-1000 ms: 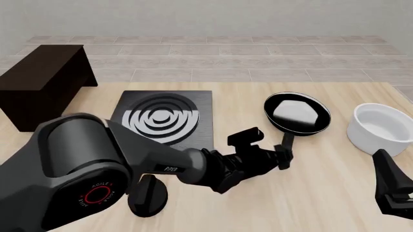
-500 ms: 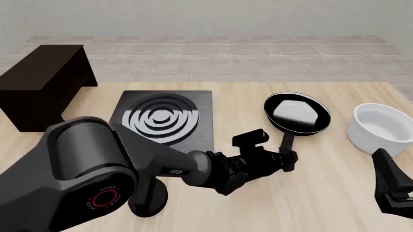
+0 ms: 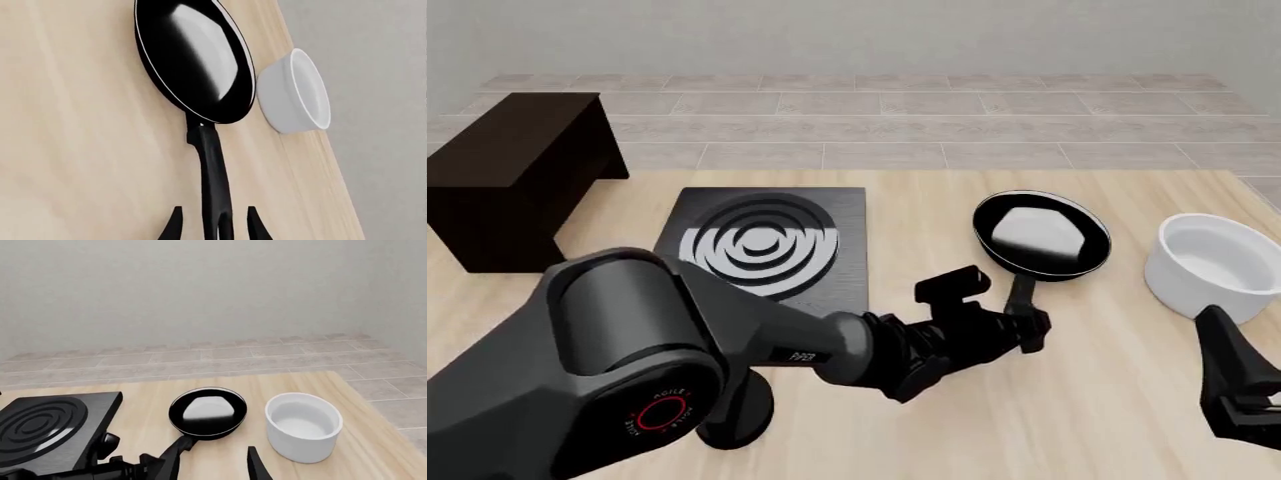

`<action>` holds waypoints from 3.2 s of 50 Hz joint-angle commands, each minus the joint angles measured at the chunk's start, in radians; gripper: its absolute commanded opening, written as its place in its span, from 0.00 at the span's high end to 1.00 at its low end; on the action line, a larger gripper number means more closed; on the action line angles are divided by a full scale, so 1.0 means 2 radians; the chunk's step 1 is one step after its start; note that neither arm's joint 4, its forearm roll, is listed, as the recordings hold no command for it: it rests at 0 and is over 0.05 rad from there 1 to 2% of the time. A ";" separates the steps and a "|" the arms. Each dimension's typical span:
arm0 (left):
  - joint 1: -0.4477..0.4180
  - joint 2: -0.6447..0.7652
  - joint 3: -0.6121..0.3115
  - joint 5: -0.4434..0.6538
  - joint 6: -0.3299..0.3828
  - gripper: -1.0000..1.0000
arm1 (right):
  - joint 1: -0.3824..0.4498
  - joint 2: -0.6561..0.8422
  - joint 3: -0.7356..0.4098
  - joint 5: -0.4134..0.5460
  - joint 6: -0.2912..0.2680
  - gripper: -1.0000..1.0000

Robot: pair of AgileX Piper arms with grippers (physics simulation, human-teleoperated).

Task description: Put the frying pan on top of the cabinet.

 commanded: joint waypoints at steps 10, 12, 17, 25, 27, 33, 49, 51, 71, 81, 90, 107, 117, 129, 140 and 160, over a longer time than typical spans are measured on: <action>0.002 0.030 -0.026 0.010 -0.018 0.00 | -0.001 0.007 0.000 -0.006 0.002 0.00; 0.001 0.031 -0.027 0.010 -0.020 0.00 | -0.001 0.007 0.000 -0.006 0.002 0.00; 0.000 0.034 -0.030 0.009 -0.021 0.00 | -0.001 0.005 0.000 -0.004 0.002 0.00; 0.000 0.044 -0.041 0.011 -0.022 0.00 | -0.001 0.008 0.000 -0.006 0.002 0.00; 0.001 0.047 -0.044 0.013 -0.023 0.00 | -0.001 0.007 0.000 -0.006 0.002 0.00; 0.001 0.054 -0.052 0.014 -0.024 0.00 | -0.002 0.006 0.000 -0.004 0.002 0.00; 0.006 0.053 -0.049 0.011 -0.024 1.00 | -0.002 0.003 0.000 -0.001 0.000 0.00; 0.007 0.055 -0.050 0.011 -0.025 1.00 | -0.002 0.004 0.000 -0.002 0.000 0.00; 0.014 0.041 -0.036 0.006 -0.021 1.00 | 0.000 0.000 0.000 0.001 -0.002 0.00; 0.016 0.016 -0.014 -0.009 -0.018 1.00 | 0.001 0.000 0.000 0.001 -0.005 0.00; 0.022 -0.002 0.005 -0.029 -0.018 1.00 | 0.002 0.004 0.000 -0.003 -0.007 0.00; 0.028 -0.057 0.040 -0.044 -0.004 1.00 | 0.003 0.003 0.000 0.000 -0.009 0.00; 0.032 -0.096 0.061 -0.042 0.011 1.00 | 0.004 -0.002 0.000 0.003 -0.010 0.00; 0.054 -0.169 0.077 0.001 0.057 1.00 | 0.005 0.004 -0.001 -0.002 -0.012 0.00; 0.098 -0.236 0.074 0.062 0.104 1.00 | 0.007 -0.001 -0.003 0.005 -0.014 0.00; 0.216 -0.305 0.071 0.142 0.155 1.00 | 0.008 0.007 -0.004 -0.001 -0.018 0.00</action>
